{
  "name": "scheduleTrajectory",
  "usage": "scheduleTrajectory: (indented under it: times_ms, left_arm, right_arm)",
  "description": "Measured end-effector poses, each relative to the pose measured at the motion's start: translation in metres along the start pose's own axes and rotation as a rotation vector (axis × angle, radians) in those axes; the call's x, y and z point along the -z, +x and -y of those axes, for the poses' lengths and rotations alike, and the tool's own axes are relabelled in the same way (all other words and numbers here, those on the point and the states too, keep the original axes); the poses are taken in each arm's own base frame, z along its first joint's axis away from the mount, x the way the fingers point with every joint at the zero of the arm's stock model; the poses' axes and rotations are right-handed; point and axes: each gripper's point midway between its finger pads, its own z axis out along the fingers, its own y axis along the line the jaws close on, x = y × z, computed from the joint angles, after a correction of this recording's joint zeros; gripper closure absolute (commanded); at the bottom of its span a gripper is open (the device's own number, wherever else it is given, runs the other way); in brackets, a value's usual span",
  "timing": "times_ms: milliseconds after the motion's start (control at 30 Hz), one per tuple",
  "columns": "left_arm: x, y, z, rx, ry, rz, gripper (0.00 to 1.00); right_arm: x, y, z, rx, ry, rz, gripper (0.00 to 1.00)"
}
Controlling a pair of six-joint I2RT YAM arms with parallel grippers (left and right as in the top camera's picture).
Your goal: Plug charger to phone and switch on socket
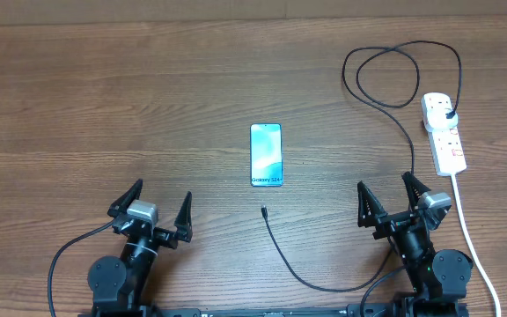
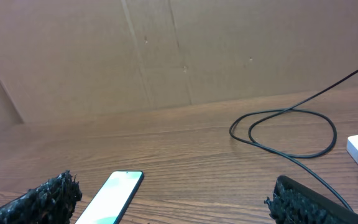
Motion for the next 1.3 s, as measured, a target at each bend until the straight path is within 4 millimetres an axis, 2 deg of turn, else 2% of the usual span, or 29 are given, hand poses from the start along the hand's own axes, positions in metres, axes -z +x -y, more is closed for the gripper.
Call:
scheduleTrajectory:
  times_ms: [67,133,300,433,667,833,900,1067,1233,1300]
  left_arm:
    - [0.004,-0.002,0.001,0.013,-0.003,-0.039,0.0]
    - [0.01,-0.011,0.002,0.02,-0.012,-0.062,0.0]
    - [0.027,-0.067,0.008,0.017,-0.023,-0.055,0.0]
    - [0.029,-0.112,0.015,0.037,-0.004,-0.115,0.0]
    - [0.007,-0.168,0.025,0.159,0.067,-0.434,0.0]
    - [-0.017,-0.194,0.028,0.253,0.091,-0.71,0.0]
    - [-0.034,-0.202,0.032,0.263,0.114,-0.777,0.0]
    - [-0.074,-0.184,0.052,0.246,0.175,-0.951,0.0]
    - [-0.112,-0.133,0.082,0.22,0.249,-1.123,0.01]
    - [-0.133,-0.112,0.094,0.205,0.275,-1.161,0.0]
  right_arm:
    - [0.0,0.0,0.0,0.0,0.0,0.0,0.0]
    - [0.0,0.0,0.0,0.0,0.0,0.0,0.0]
    - [0.0,0.0,0.0,0.0,0.0,0.0,0.0]
    - [0.0,0.0,0.0,0.0,0.0,0.0,0.0]
    - [0.0,0.0,0.0,0.003,0.0,0.0,0.0]
    - [0.0,0.0,0.0,0.003,-0.001,0.001,0.0]
    - [0.0,0.0,0.0,0.003,0.0,0.001,0.0]
    - [0.0,0.0,0.0,0.003,0.0,0.001,0.0]
    - [0.0,0.0,0.0,0.003,0.0,0.001,0.0]
    - [0.0,0.0,0.0,0.003,0.0,0.001,0.0]
